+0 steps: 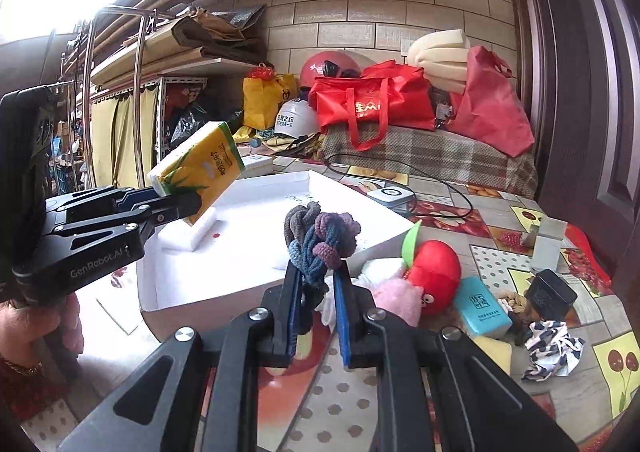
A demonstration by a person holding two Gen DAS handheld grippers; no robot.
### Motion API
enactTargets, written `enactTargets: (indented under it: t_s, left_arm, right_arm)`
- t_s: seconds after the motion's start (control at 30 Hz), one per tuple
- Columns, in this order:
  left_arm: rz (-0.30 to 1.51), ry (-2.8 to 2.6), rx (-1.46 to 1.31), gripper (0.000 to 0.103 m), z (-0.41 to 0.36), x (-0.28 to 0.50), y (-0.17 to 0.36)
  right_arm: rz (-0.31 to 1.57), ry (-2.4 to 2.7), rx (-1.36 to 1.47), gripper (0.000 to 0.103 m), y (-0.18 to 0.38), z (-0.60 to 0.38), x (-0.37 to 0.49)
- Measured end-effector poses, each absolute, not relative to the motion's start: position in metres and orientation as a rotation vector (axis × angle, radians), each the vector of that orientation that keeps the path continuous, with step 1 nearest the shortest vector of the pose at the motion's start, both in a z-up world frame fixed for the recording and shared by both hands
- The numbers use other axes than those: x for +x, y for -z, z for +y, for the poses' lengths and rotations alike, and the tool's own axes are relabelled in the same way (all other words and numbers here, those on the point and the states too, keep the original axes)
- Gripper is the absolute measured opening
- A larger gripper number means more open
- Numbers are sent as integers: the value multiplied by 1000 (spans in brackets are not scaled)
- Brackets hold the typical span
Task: Organize soft objects
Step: 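Carry the tissue pack and rope into the white tray and open both grippers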
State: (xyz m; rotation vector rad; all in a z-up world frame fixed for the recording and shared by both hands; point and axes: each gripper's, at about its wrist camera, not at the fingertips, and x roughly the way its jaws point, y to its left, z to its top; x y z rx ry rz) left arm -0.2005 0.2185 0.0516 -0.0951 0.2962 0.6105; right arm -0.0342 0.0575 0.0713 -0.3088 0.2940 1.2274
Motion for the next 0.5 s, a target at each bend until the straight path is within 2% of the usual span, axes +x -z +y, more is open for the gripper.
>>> enactTargets:
  t_s: [0.3, 0.5]
  left_arm:
    - [345, -665, -89, 22, 259, -184, -49]
    - [407, -677, -185, 22, 296, -171, -44]
  right_arm:
    - [312, -1276, -330, 14, -69, 113, -49]
    - [347, -1284, -342, 14, -67, 150, -51]
